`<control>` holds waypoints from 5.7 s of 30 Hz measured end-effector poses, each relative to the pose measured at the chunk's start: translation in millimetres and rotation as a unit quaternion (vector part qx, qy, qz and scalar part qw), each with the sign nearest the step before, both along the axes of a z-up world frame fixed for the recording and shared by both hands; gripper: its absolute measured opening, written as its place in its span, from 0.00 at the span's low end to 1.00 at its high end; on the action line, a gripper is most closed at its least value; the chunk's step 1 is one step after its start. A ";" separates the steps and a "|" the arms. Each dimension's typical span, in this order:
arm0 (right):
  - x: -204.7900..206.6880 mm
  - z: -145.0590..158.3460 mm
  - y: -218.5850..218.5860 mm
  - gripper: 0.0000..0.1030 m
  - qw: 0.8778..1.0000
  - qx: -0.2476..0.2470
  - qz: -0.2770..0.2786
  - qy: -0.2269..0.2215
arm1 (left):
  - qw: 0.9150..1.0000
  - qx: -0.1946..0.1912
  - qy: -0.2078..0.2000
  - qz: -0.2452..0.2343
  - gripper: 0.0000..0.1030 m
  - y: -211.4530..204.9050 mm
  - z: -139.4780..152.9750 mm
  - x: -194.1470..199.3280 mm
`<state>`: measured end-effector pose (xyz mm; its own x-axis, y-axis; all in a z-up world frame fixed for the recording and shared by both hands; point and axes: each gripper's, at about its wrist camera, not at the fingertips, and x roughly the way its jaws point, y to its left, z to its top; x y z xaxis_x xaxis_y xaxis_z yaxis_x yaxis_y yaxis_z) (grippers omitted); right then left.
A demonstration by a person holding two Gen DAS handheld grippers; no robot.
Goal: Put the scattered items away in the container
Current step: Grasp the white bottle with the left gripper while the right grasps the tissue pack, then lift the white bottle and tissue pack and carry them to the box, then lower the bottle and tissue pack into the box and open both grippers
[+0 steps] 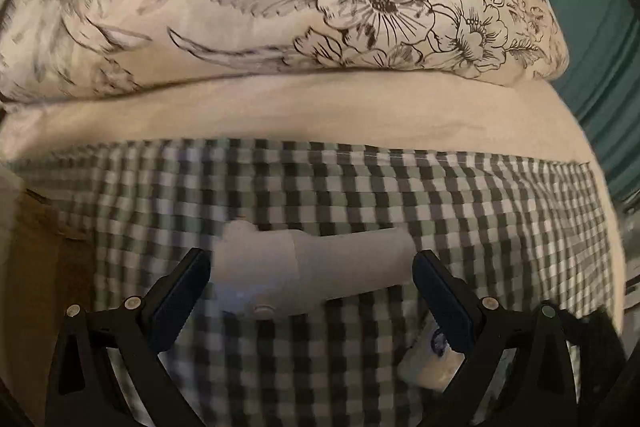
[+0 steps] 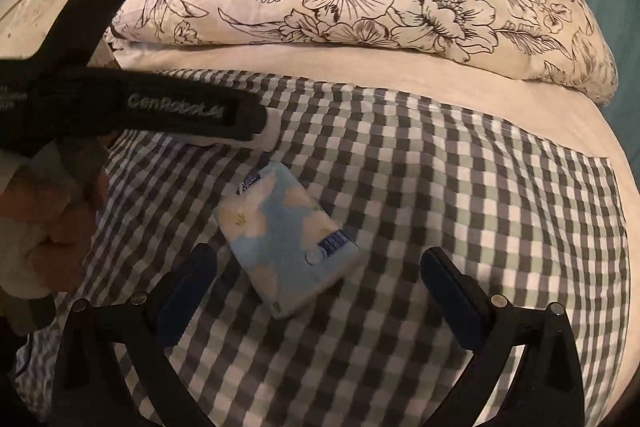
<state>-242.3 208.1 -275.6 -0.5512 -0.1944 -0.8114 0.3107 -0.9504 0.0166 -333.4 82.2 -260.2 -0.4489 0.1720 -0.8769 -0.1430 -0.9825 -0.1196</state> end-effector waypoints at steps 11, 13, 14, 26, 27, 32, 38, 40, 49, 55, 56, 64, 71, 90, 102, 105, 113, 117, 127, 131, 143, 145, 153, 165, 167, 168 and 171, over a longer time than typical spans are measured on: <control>-7.3 -8.1 -20.1 0.85 1.000 0.002 0.016 -0.002 | 1.000 -0.002 0.009 0.011 1.00 6.6 -3.3 -12.9; -8.1 -10.1 -23.6 0.85 1.000 0.009 0.015 0.000 | 1.000 -0.011 0.011 0.008 1.00 11.6 -3.6 -15.7; -8.1 -10.7 -24.5 0.85 1.000 0.009 0.014 -0.001 | 1.000 -0.012 0.013 0.005 1.00 13.4 -4.3 -17.8; -7.4 -13.3 -29.0 0.93 1.000 -0.001 0.018 0.010 | 0.994 -0.092 -0.001 -0.065 1.00 50.9 -24.7 -30.3; -7.4 -13.2 -28.3 0.93 1.000 -0.005 0.017 0.011 | 0.996 -0.071 -0.003 -0.047 1.00 47.7 -25.0 -33.8; -6.8 -11.2 -26.2 0.83 1.000 -0.015 0.014 0.016 | 0.999 -0.041 0.003 -0.032 1.00 44.4 -25.2 -40.4; -2.1 -8.8 -16.8 0.71 0.999 -0.033 0.001 0.011 | 1.000 -0.008 0.004 -0.015 1.00 29.8 -20.6 -35.0; -3.1 -6.0 -14.0 0.70 0.999 -0.033 -0.003 0.004 | 1.000 -0.006 0.008 -0.017 1.00 28.6 -16.9 -23.7; 30.8 11.0 2.2 0.69 0.999 -0.030 -0.027 -0.006 | 0.999 -0.002 0.046 -0.021 1.00 26.9 30.7 24.4; 60.9 43.9 17.6 0.69 0.998 -0.035 -0.046 0.008 | 0.997 -0.002 0.079 -0.014 1.00 -0.4 65.8 71.0; 63.9 49.1 19.0 0.69 0.998 -0.034 -0.049 0.010 | 0.996 0.000 0.083 -0.011 1.00 -1.1 72.2 78.5; 107.6 93.1 34.4 0.69 0.996 -0.050 -0.071 0.036 | 0.993 -0.006 0.120 -0.002 1.00 -14.1 122.3 143.5; 149.6 136.0 37.1 0.69 0.991 -0.076 -0.083 0.070 | 0.988 -0.010 0.154 0.006 1.00 -33.2 174.6 196.1; 231.5 220.4 6.7 0.69 0.979 -0.110 -0.092 0.144 | 0.971 -0.024 0.238 0.005 1.00 -87.6 258.4 305.8; 254.0 267.7 -41.5 0.69 0.975 -0.112 -0.059 0.181 | 0.962 -0.021 0.270 0.042 1.00 -142.5 288.9 336.6; 255.1 276.4 -52.6 0.69 0.974 -0.115 -0.050 0.189 | 0.960 -0.021 0.273 0.051 1.00 -157.0 293.5 338.4; 252.0 291.3 -89.8 0.69 0.973 -0.119 -0.019 0.196 | 0.957 -0.029 0.279 0.076 1.00 -189.1 298.2 341.2; 247.3 296.7 -106.4 0.69 0.973 -0.119 -0.004 0.196 | 0.955 -0.032 0.280 0.090 1.00 -206.8 301.8 339.7; 229.6 296.5 -147.3 0.69 0.974 -0.122 0.029 0.188 | 0.954 -0.036 0.274 0.113 1.00 -245.2 298.2 323.2; 217.9 295.6 -163.1 0.69 0.974 -0.125 0.040 0.184 | 0.955 -0.034 0.268 0.119 1.00 -258.0 293.4 313.5; 170.1 264.0 -215.4 0.69 0.980 -0.118 0.072 0.146 | 0.963 -0.037 0.236 0.128 1.00 -286.4 257.4 267.7; 161.8 253.9 -224.4 0.69 0.981 -0.116 0.076 0.135 | 0.965 -0.037 0.228 0.126 1.00 -290.4 248.4 257.9; 123.6 218.7 -254.1 0.69 0.985 -0.111 0.085 0.100 | 0.972 -0.040 0.196 0.122 1.00 -306.9 211.4 212.7; 65.4 173.5 -284.5 0.69 0.990 -0.099 0.082 0.063 | 0.981 -0.053 0.148 0.109 1.00 -315.7 150.2 160.0; 53.5 167.5 -289.8 0.69 0.990 -0.095 0.082 0.057 | 0.982 -0.054 0.143 0.106 1.00 -315.6 143.8 153.8; 47.9 164.2 -292.3 0.69 0.991 -0.094 0.083 0.054 | 0.983 -0.055 0.140 0.105 1.00 -315.4 139.7 149.6; 36.4 154.4 -299.8 0.69 0.991 -0.088 0.085 0.049 | 0.985 -0.059 0.131 0.098 1.00 -314.5 130.5 139.6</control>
<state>-205.9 -91.8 -121.2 -0.5728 -0.4245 -0.7012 0.4745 -0.8692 0.1386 -193.8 -232.3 -129.7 -0.6775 -0.0361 -0.7346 0.0401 -0.9991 0.0121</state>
